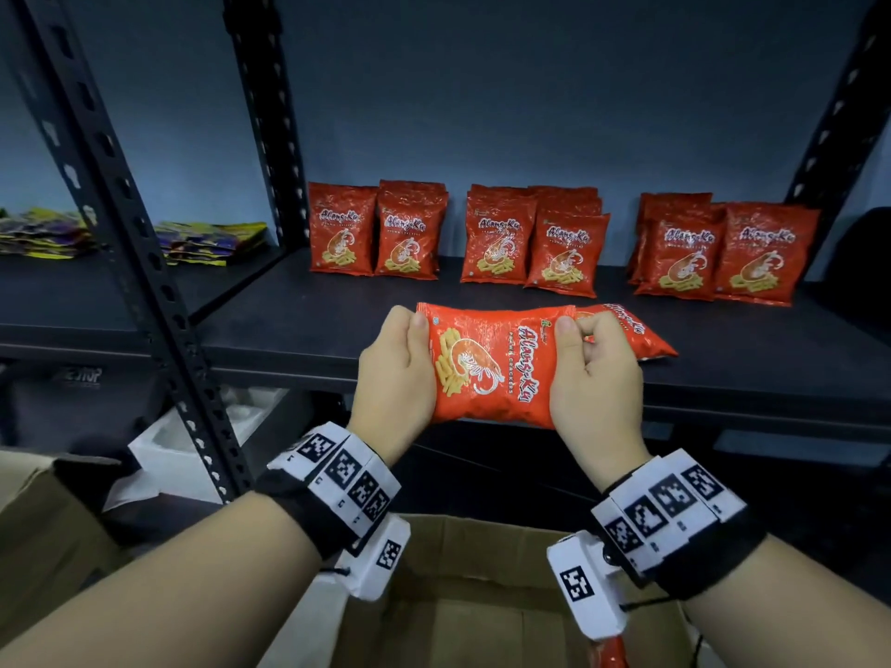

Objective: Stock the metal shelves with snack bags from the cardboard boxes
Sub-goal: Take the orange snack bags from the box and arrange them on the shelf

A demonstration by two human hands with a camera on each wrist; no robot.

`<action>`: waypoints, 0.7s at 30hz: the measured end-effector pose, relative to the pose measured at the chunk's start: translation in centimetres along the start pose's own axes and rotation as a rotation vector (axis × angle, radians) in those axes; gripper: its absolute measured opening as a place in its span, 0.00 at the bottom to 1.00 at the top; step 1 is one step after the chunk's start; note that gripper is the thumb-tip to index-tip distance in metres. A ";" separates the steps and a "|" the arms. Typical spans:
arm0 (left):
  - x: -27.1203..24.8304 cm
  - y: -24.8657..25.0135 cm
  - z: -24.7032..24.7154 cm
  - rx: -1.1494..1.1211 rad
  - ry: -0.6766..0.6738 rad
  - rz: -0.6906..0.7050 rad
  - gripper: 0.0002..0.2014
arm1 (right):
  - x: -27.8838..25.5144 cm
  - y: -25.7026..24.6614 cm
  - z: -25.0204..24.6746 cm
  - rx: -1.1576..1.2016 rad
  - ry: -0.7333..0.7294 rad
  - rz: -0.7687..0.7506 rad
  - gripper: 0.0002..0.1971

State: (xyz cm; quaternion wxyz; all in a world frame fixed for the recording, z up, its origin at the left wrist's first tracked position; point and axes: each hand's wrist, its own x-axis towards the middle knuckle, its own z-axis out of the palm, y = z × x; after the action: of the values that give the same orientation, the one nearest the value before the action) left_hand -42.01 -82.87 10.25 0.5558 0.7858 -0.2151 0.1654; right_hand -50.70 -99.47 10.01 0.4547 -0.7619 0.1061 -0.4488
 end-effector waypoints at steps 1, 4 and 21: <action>0.2 0.1 -0.1 0.005 0.003 0.012 0.19 | 0.1 0.0 0.0 0.012 0.012 -0.002 0.15; 0.6 0.2 -0.2 -0.013 0.001 0.017 0.19 | 0.3 0.1 0.3 0.045 0.050 -0.008 0.14; 3.5 -3.4 -2.5 -0.241 -0.241 -0.113 0.20 | 2.7 -0.8 -1.2 0.036 -0.136 -0.015 0.10</action>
State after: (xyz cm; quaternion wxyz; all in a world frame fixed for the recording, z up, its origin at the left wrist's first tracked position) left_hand -37.28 -80.07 10.12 0.6246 0.7384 -0.2541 0.0115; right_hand -50.30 -101.27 12.47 0.4709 -0.7832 0.0613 -0.4014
